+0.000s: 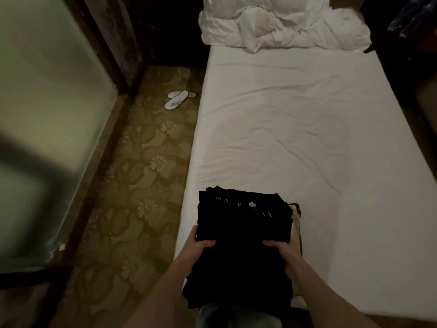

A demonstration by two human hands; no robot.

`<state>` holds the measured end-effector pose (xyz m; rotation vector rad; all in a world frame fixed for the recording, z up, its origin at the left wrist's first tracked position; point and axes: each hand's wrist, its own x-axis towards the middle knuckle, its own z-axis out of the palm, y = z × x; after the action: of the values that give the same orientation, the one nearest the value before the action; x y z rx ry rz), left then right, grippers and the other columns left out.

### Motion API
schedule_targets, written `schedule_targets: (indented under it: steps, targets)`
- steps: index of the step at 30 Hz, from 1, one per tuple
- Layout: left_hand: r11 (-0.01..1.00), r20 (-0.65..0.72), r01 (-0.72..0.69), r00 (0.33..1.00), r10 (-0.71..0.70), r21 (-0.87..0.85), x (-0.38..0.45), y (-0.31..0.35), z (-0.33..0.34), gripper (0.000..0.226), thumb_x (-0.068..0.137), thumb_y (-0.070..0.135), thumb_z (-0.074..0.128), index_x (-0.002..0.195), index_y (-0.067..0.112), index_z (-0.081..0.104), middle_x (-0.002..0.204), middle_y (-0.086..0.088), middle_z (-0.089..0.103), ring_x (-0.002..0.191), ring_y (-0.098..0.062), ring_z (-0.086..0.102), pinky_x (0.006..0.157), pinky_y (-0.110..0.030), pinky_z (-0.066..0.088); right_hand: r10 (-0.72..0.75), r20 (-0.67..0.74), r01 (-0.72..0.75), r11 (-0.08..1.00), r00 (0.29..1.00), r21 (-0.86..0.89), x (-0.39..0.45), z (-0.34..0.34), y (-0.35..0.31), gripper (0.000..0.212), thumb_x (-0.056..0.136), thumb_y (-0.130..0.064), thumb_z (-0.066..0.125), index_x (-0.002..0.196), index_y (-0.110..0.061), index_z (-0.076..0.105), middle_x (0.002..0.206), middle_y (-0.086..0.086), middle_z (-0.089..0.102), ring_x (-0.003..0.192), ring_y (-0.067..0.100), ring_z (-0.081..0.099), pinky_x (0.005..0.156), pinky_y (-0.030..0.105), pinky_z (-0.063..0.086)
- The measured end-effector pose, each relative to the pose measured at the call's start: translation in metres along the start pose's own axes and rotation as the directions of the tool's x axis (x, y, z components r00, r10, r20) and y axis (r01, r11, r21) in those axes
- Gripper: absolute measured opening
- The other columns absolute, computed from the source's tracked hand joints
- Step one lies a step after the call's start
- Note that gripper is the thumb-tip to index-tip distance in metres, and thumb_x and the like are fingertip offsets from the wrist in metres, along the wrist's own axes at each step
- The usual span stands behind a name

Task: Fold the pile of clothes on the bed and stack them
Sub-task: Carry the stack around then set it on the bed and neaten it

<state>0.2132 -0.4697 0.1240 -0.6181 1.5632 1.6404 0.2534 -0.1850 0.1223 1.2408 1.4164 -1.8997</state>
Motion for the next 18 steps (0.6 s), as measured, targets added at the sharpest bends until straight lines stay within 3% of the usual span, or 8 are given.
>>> schedule_targets:
  steps: [7,9,11,15,18]
  targets:
    - [0.996,0.018,0.089,0.996,-0.089,0.019,0.083,-0.018,0.004,0.066,0.078,0.004,0.072,0.134,0.021,0.042,0.125,-0.015,0.060,0.107,-0.033,0.066,0.078,-0.037,0.056,0.101,0.055,-0.104,0.993,0.993,0.053,0.073,-0.017,0.002,0.072,0.067,0.003,0.080,0.130,-0.020,0.055,0.113,0.015,0.072,0.099,0.037,0.070,0.085,0.046,0.057]
    - [0.995,0.000,0.097,0.995,-0.097,0.022,0.094,-0.023,0.003,0.078,0.067,0.012,0.075,0.136,0.021,0.041,0.124,-0.015,0.060,0.107,-0.033,0.065,0.080,-0.039,0.056,0.089,-0.016,-0.088,0.995,0.996,0.048,0.087,-0.014,0.010,0.077,0.064,-0.003,0.085,0.132,-0.021,0.052,0.116,0.012,0.070,0.100,0.036,0.069,0.091,0.049,0.056]
    - [0.995,-0.029,0.085,0.996,-0.084,0.057,0.098,-0.028,0.007,0.075,0.070,0.011,0.077,0.136,0.021,0.041,0.123,-0.013,0.060,0.108,-0.031,0.064,0.087,-0.040,0.055,0.010,-0.111,-0.013,1.000,0.994,-0.024,0.095,-0.010,0.017,0.089,0.055,-0.014,0.089,0.133,-0.027,0.050,0.119,0.005,0.067,0.104,0.030,0.067,0.095,0.049,0.054]
    - [0.994,-0.118,0.033,0.993,-0.021,0.103,0.084,-0.032,0.016,0.068,0.077,0.013,0.080,0.132,0.022,0.041,0.122,-0.008,0.061,0.107,-0.025,0.065,0.094,-0.041,0.054,-0.156,-0.145,0.127,0.974,0.977,-0.189,0.070,0.010,0.012,0.050,0.069,-0.002,0.081,0.105,-0.026,0.056,0.107,0.000,0.066,0.100,0.020,0.063,0.094,0.040,0.052]
    - [0.994,-0.156,0.073,0.986,-0.059,0.085,0.067,-0.023,0.012,0.080,0.062,0.026,0.085,0.129,0.016,0.043,0.118,-0.010,0.062,0.105,-0.028,0.066,0.094,-0.045,0.055,-0.241,-0.116,0.209,0.949,0.964,-0.237,0.050,0.015,0.004,0.049,0.071,0.002,0.079,0.108,-0.024,0.061,0.106,0.000,0.068,0.098,0.018,0.065,0.085,0.033,0.054]
